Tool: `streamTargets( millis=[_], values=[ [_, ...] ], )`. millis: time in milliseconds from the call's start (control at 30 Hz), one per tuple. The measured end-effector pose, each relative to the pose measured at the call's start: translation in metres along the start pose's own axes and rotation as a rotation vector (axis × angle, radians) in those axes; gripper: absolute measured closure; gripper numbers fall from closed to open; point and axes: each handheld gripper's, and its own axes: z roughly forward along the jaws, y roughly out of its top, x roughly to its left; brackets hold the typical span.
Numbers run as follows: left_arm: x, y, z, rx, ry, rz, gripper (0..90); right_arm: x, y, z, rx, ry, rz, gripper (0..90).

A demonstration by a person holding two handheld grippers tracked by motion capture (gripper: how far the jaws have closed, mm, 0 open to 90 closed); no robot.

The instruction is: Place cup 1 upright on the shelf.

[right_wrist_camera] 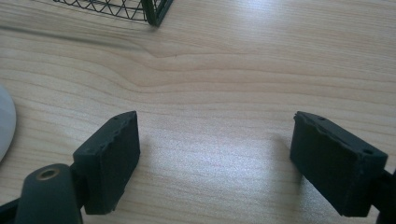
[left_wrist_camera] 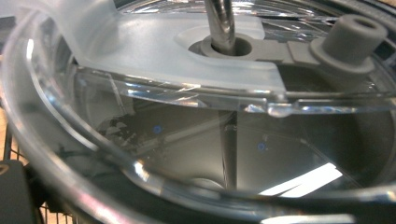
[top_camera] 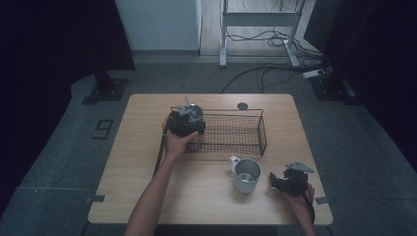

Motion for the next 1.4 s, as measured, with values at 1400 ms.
streamTargets(
  millis=[1400],
  values=[
    [-0.002,-0.011,-0.034,-0.058,-0.026,-0.009,1.3,0.000,0.000,0.000,0.000,0.000,0.000,15.8]
  ],
)
